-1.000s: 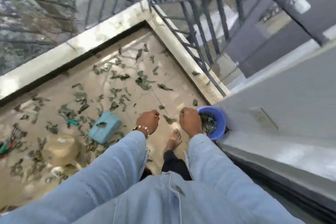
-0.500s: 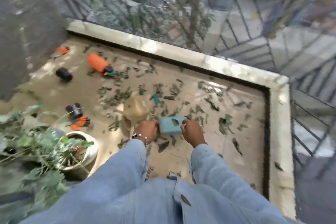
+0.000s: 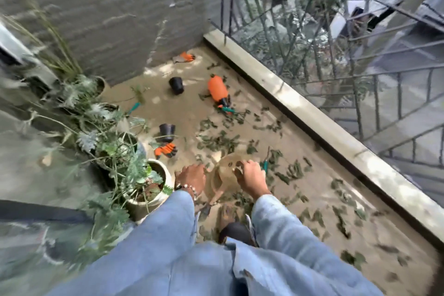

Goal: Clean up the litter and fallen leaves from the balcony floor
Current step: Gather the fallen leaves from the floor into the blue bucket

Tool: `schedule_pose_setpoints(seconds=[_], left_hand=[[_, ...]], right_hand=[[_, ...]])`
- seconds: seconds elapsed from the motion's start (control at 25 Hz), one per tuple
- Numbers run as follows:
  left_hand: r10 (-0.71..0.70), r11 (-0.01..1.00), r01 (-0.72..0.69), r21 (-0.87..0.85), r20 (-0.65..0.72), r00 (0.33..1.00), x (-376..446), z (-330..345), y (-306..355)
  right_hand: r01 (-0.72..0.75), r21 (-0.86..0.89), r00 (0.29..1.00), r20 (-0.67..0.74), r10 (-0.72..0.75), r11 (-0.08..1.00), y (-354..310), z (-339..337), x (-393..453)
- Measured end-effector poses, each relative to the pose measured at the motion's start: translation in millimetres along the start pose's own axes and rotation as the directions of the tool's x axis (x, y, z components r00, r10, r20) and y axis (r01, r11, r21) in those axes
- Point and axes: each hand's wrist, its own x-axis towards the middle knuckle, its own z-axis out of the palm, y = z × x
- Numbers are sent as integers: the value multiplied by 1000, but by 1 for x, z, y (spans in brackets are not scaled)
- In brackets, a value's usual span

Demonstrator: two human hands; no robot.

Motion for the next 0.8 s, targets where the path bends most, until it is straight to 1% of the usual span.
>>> schedule_pose_setpoints(seconds=[0.08,0.16,0.2,0.24,0.32,0.44,0.56,0.64,0.68,0.76,0.8], left_hand=[[-35,999,35,8,-25,999,29,-12,-7],[-61,998,61,3,-47,997,60,-32,-14],[-93,996,93,-16,-74,993,74,-42,-15],[-124,992,121,-39,-101,987,91,-55,-16],[-146,987,137,-80,-127,981,124,-70,-22],[-188,978,172,-117,-149,971,161,-88,-27],[-222,968,202,-147,-130,966,218,-106,-44],[-209,970,192,-146,-109,972,265,-115,-57],[-193,974,181,-136,-88,977,293,-122,-65],[-191,968,182,-173,-31,981,342,-138,-79],[-187,966,179,-189,-26,982,369,-149,-91]], right_hand=[[35,17,999,4,-35,999,-7,-10,36],[60,24,997,39,-61,998,-14,-21,75],[70,15,995,64,-71,997,-20,-29,93],[109,-11,991,74,-108,994,-23,-34,117],[136,-52,989,71,-132,989,-34,-47,158],[63,-24,989,134,-60,998,-57,-67,204],[108,17,986,124,-110,994,-75,-64,263],[91,40,987,130,-96,995,-87,-59,306],[65,32,987,147,-69,997,-95,-58,330],[11,17,987,163,-14,1000,-114,-64,372],[-14,12,988,155,12,1000,-125,-68,400]])
